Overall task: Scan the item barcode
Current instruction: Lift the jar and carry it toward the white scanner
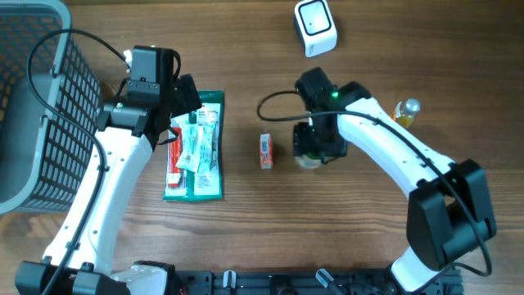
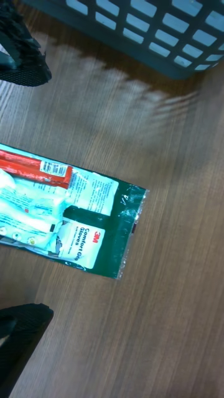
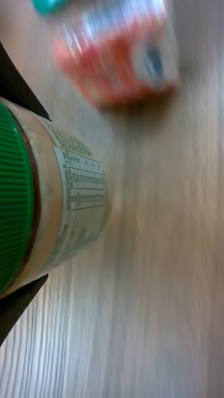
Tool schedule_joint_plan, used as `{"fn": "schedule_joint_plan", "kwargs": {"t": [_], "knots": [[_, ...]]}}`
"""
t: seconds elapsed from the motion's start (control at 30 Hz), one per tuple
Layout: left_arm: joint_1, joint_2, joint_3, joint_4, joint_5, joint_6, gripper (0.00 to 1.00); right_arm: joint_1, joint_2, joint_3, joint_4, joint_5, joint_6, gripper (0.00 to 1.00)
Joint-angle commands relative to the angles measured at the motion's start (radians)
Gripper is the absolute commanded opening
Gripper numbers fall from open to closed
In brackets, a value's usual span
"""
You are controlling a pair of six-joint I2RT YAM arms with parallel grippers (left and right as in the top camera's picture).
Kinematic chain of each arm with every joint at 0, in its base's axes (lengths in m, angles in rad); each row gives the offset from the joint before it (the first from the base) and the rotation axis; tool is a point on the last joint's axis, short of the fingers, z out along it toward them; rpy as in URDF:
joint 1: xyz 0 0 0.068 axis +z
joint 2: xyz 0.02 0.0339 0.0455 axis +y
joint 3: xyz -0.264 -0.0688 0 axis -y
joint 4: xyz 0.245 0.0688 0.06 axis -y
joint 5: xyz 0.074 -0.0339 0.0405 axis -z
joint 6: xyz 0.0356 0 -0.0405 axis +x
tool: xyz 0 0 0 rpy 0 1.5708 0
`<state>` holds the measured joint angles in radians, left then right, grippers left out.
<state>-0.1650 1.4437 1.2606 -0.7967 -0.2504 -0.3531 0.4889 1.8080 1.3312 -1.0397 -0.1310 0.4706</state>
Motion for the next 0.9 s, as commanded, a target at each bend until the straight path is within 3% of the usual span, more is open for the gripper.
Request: {"fn": "schedule_joint_plan", "kwargs": {"t": [0.0, 0.07, 0.2, 0.53, 0.6, 0.67, 0.87], "knots": [[0.004, 0.003, 0.003, 0.003, -0.012, 0.002, 1.0, 0.002, -0.005, 0.023, -0.063, -0.431, 0.0, 0.37], [0.004, 0.003, 0.003, 0.002, -0.012, 0.002, 1.0, 0.002, -0.005, 0.023, -0.122, -0.585, 0.0, 0.36], [0.004, 0.003, 0.004, 0.002, -0.012, 0.002, 1.0, 0.002, -0.005, 0.023, -0.188, -0.672, 0.0, 0.36], [0.004, 0.003, 0.003, 0.002, -0.012, 0.002, 1.0, 0.002, -0.005, 0.023, -0.304, -0.686, 0.001, 0.36], [0.004, 0.003, 0.003, 0.002, -0.012, 0.002, 1.0, 0.002, -0.005, 0.023, -0.343, -0.708, 0.001, 0.26], [0.004, 0.003, 0.003, 0.002, -0.012, 0.002, 1.0, 0.002, -0.005, 0.023, -0.352, -0.732, 0.002, 0.23], [0.004, 0.003, 0.003, 0.002, -0.012, 0.002, 1.0, 0.002, -0.005, 0.023, -0.35, -0.747, 0.038, 0.24]]}}
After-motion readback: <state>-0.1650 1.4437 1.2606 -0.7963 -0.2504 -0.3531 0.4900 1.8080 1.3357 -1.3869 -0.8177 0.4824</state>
